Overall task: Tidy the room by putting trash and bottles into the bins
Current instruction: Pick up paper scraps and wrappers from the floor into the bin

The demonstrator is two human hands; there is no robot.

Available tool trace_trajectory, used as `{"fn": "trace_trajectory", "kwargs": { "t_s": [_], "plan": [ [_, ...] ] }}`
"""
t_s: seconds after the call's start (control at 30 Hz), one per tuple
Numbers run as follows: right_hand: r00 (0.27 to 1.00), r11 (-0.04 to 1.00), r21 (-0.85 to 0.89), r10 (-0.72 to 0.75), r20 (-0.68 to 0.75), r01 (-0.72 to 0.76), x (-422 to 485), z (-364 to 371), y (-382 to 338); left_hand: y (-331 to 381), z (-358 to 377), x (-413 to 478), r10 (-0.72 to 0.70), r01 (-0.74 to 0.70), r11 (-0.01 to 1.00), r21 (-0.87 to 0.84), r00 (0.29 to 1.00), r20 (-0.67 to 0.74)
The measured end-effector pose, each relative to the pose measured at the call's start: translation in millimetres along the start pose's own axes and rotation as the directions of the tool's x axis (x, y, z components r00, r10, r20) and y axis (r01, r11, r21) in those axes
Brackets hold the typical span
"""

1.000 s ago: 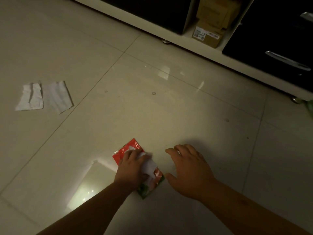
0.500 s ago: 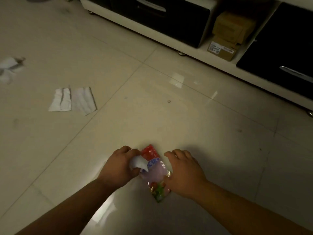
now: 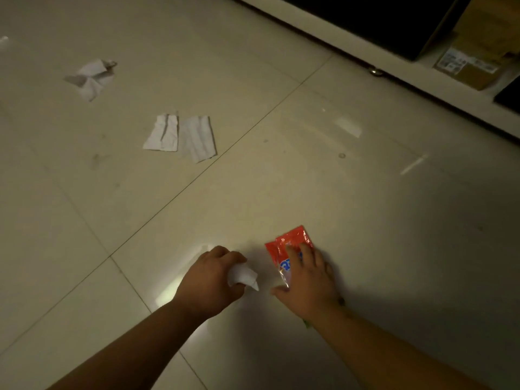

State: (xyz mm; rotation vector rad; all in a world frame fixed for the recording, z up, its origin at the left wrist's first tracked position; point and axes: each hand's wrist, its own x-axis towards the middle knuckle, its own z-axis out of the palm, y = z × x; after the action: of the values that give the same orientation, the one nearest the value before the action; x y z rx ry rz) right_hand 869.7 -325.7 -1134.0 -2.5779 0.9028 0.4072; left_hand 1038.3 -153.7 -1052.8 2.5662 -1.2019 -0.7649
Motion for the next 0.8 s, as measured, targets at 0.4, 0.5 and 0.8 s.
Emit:
{"fn": "trace_trajectory", "kwargs": {
  "t_s": [0.4,0.5,0.8],
  "plan": [
    [0.999,0.997,-0.065,0.034,0.024,-0.032,10.6,5.6,13.1,5.2,11.0,5.1,0.016,-0.016,1.0,-0.026,0.999,0.029],
    [1.0,0.999,-0.038,0.004,-0.011,-0.005,11.7,1.1,16.7,8.6,12.7,6.4,0.01,-0.009,0.999,-0.034,0.999,0.036],
    [0.997,0.995,0.08,-0.047,-0.064,0.052,15.8,-19.9,32.8,15.4,12.8,12.1,-0.011,0.012,0.998,-0.059,0.999,0.03]
  ]
}}
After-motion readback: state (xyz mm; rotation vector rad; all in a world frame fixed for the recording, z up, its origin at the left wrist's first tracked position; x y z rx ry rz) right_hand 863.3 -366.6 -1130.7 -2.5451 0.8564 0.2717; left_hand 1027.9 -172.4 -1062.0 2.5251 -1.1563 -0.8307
